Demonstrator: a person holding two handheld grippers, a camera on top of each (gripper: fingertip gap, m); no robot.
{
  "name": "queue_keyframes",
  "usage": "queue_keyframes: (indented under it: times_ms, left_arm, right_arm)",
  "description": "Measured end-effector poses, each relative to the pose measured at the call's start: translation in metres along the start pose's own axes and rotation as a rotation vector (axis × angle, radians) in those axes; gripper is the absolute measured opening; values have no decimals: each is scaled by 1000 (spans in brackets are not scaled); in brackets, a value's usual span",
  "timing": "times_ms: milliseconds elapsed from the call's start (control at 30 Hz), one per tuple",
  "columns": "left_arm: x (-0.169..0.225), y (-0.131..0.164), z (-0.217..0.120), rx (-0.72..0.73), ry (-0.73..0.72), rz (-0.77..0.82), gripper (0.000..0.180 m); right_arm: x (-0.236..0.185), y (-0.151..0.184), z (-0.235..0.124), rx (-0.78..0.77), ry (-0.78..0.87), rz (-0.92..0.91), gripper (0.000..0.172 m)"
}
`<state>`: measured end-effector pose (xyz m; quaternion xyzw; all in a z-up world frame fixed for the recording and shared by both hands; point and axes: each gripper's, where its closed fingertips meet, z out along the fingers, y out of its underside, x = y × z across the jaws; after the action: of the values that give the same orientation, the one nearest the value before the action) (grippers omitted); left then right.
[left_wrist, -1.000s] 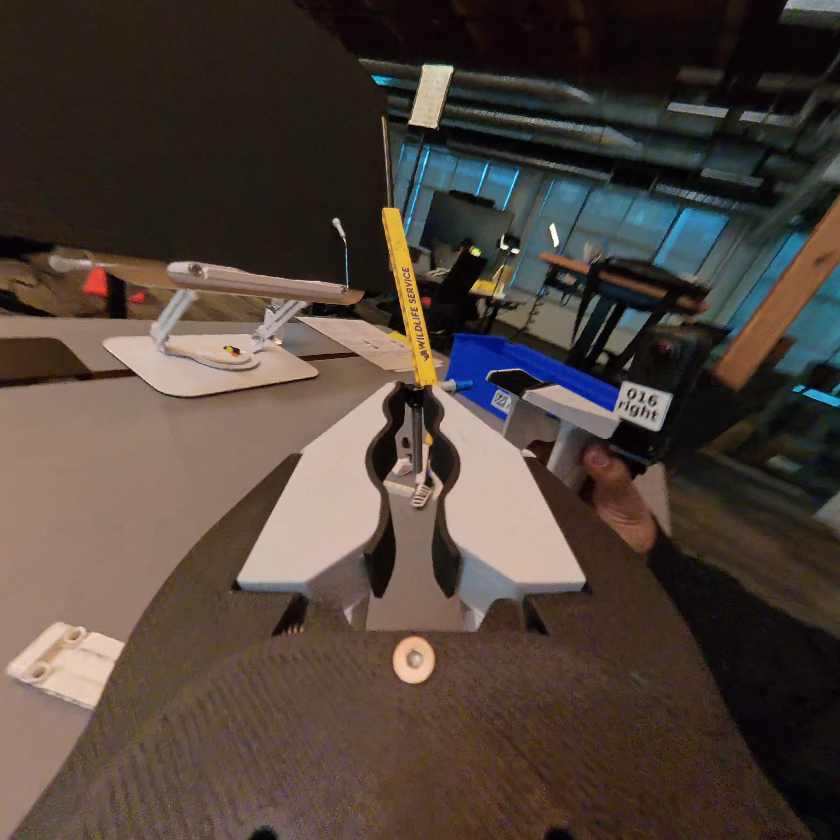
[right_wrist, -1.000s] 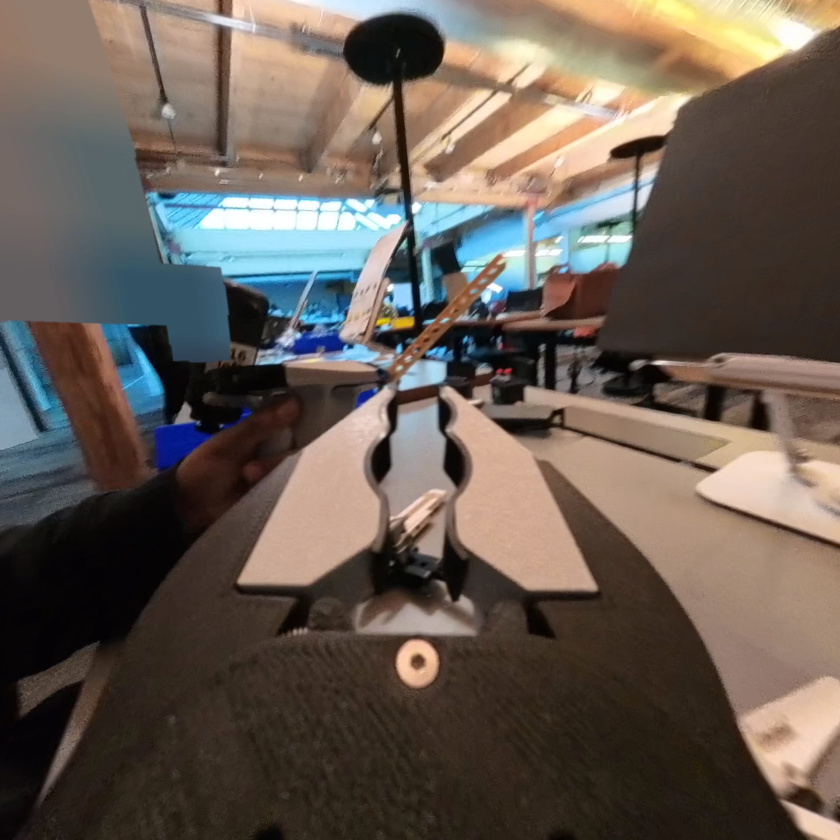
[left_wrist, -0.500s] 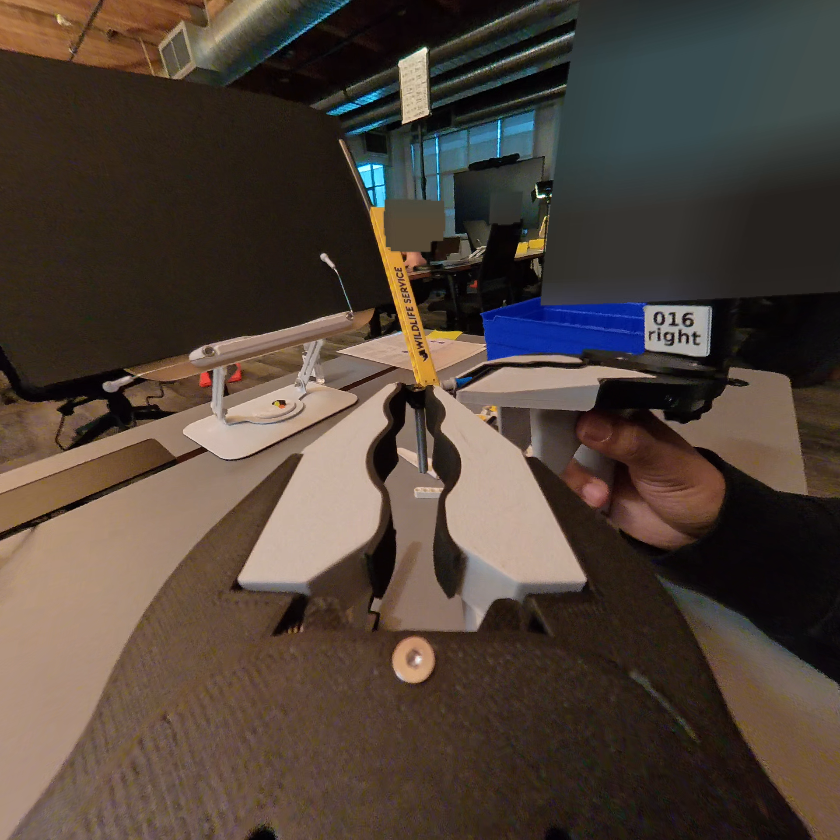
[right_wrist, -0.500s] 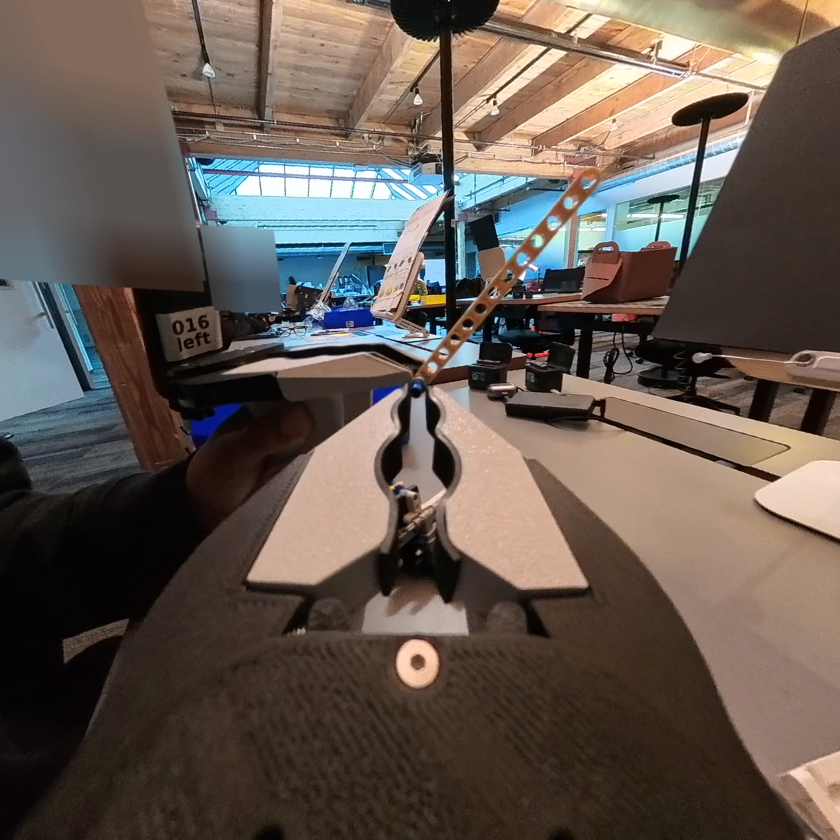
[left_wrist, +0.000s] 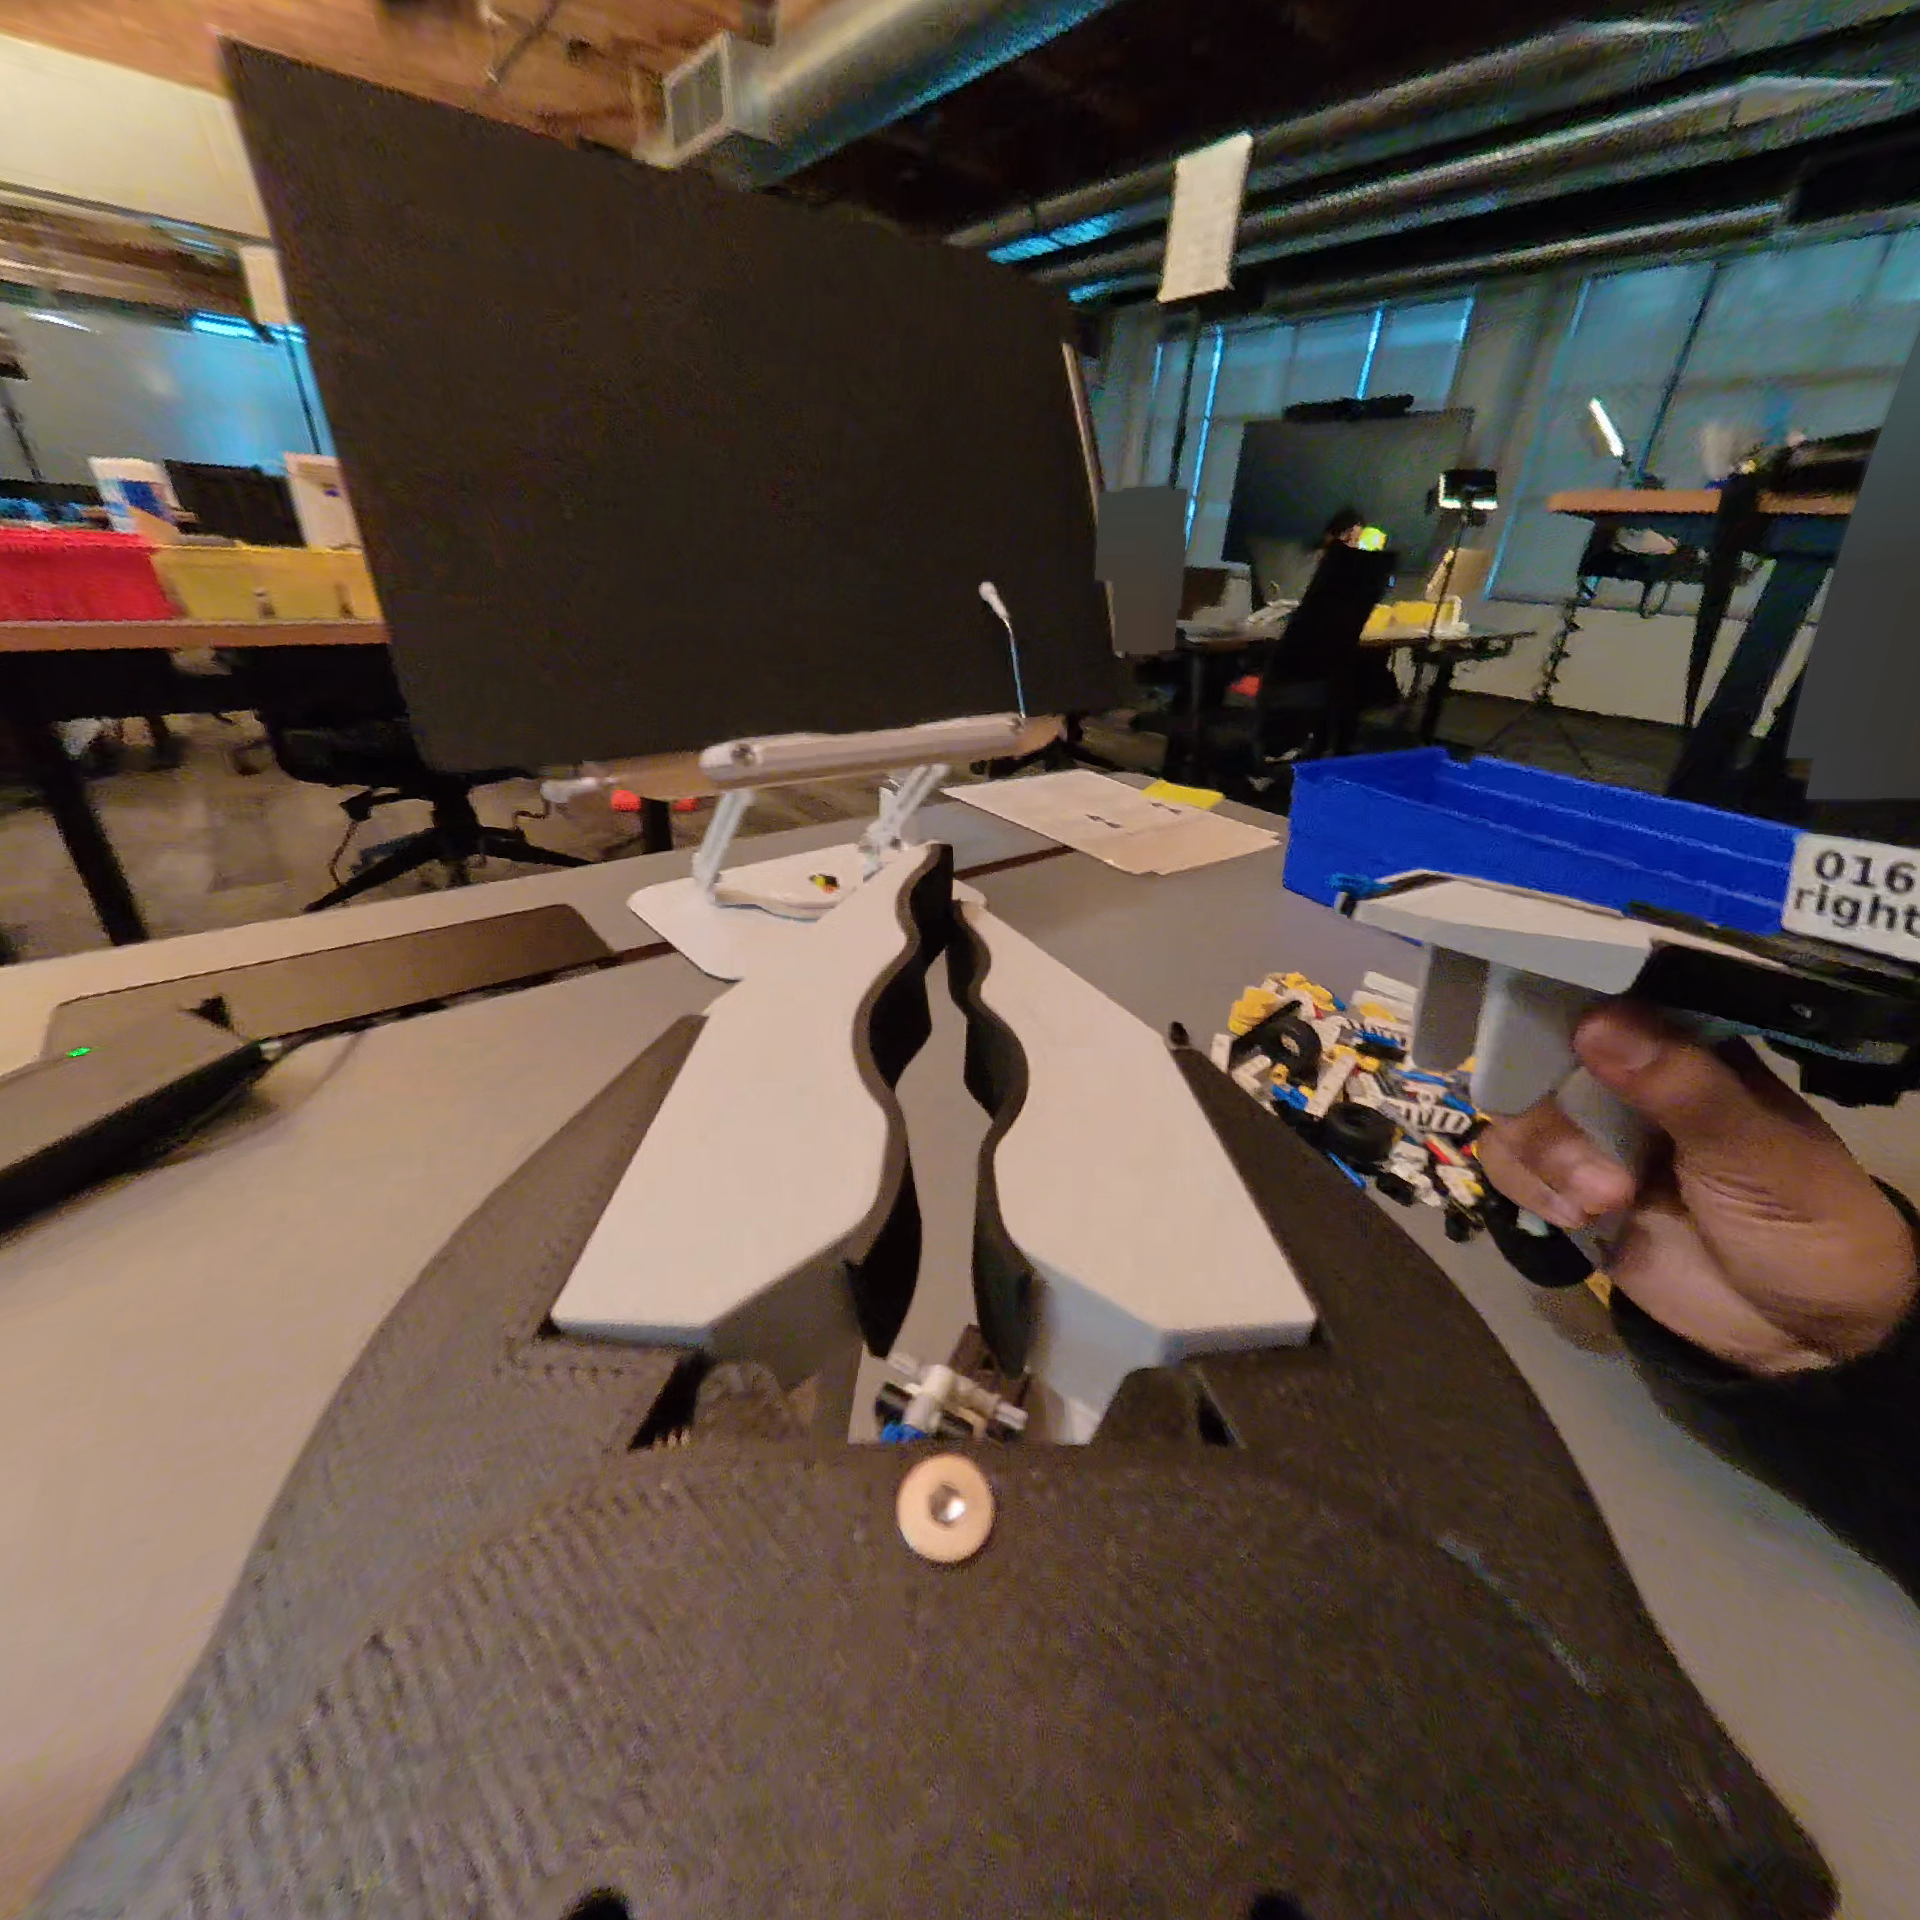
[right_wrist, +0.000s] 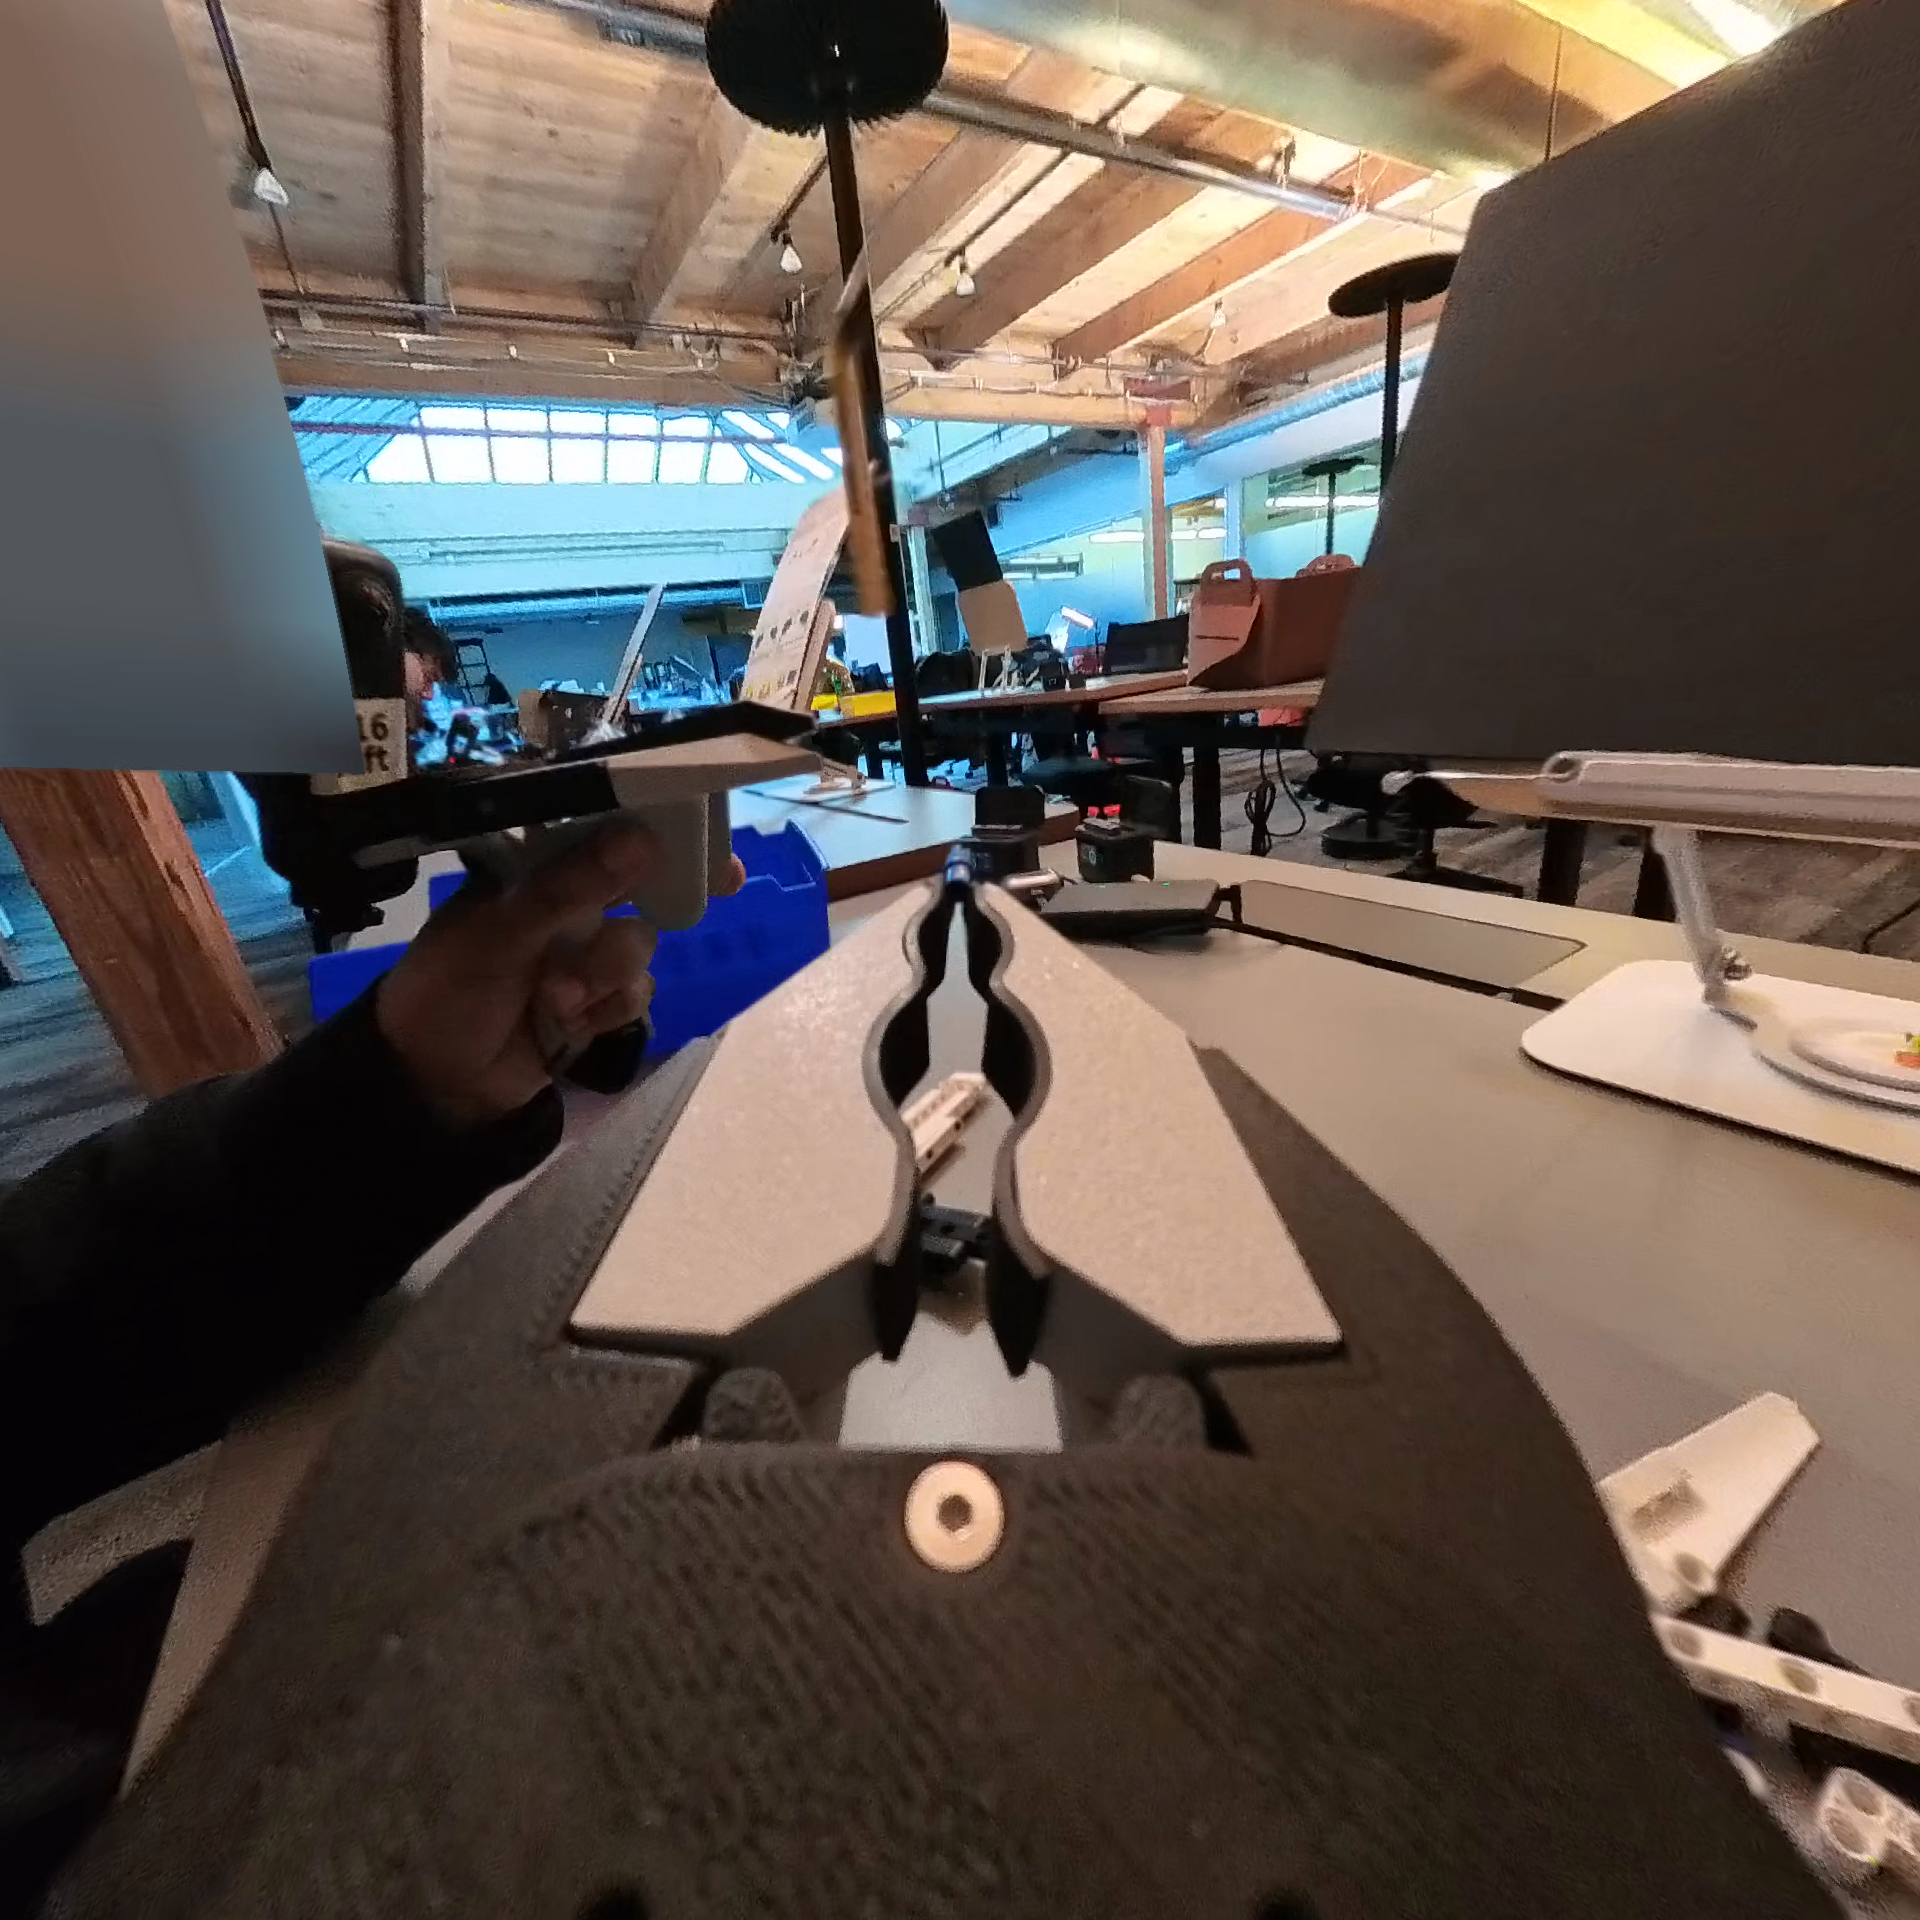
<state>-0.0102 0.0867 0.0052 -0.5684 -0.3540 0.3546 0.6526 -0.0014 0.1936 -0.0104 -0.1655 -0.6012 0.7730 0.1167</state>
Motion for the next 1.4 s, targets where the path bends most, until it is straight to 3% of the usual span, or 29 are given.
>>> queue_keyframes:
  times_ms: [200,367,600,667,733,833,933,1067,1167,1267,1400]
  left_arm:
    - [9,26,12,-73,103,-163,0]
    - [-5,-4,-3,14,80,-166,0]
    - [-78,-41,-48,118,-133,-158,0]
    - [-92,-48,-60,140,-171,-160,0]
    - [-102,-51,-67,151,-204,-156,0]
    - [-107,-45,-66,137,-211,-163,0]
    - [-105,-35,-59,96,-191,-163,0]
    - [-117,-27,-61,37,-254,-133,0]
    - [-126,-37,-73,62,-280,-125,0]
    - [-137,-51,-90,115,-301,-140,0]
    - [-148,-69,-111,193,-314,-173,0]
  right_arm:
    - [4,9,1,-51,23,-22,2]
    - [10,3,-6,-26,42,-18,1]
    - [18,7,-8,-65,103,-40,2]
    - [30,24,-10,-209,155,24,2]
    - [41,54,-19,-459,174,86,2]
    - [66,80,-45,-710,264,75,2]
    - [100,95,-78,-858,421,75,2]
    - [119,106,-103,-905,484,179,4]
    - [132,115,-121,-1006,555,180,29]
    - [133,110,-107,-1013,564,166,57]
    - [107,85,-27,-935,414,32,59]
